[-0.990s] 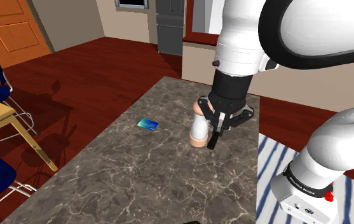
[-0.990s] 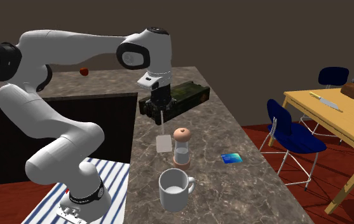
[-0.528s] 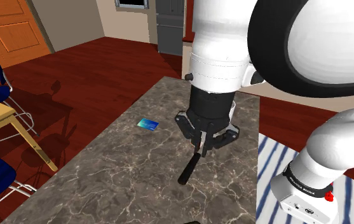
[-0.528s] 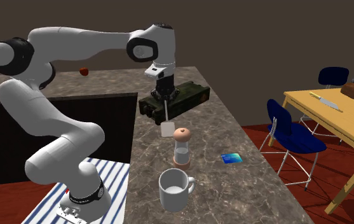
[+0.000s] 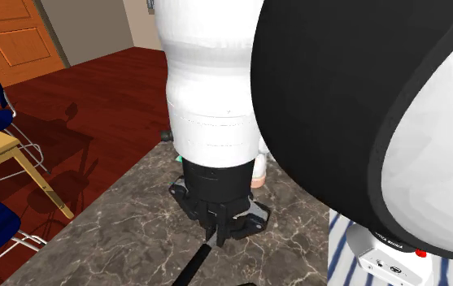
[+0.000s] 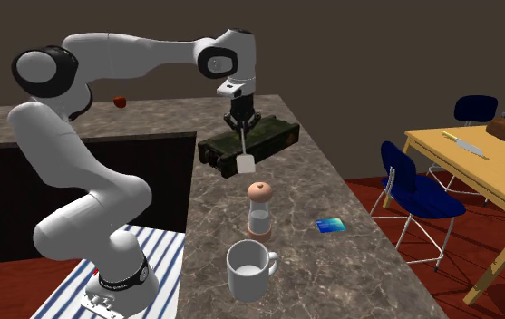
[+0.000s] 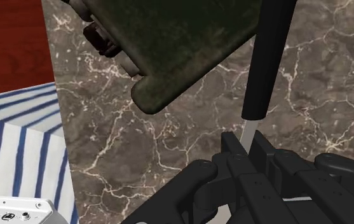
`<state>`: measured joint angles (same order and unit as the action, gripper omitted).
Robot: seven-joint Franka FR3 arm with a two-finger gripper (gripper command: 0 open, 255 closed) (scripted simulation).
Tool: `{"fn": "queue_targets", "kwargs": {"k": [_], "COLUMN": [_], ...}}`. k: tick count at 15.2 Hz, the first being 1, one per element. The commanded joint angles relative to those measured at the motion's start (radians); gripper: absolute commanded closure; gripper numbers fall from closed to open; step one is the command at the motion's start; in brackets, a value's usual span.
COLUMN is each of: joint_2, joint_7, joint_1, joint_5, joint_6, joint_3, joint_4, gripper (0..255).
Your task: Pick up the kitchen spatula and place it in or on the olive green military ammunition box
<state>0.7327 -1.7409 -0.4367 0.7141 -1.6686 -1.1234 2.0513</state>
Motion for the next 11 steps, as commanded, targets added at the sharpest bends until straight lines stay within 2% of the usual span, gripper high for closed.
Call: {"fn": "queue_targets", "kwargs": {"k": [1,5,11], "joint_2": [-0.028,-0.063,-0.023], "joint_7": [-0.045,-0.131,-0.242], "joint_1": [-0.055,-0.201,-0.483], "joint_5": [0.003,0.008,0.055], "joint_6": [-0.008,-0.004,0.057], "joint_3": [-0.079,-0.254,-0.518], "joint_4": [-0.067,-0.226,-0.522], "gripper": [255,255,255]}}
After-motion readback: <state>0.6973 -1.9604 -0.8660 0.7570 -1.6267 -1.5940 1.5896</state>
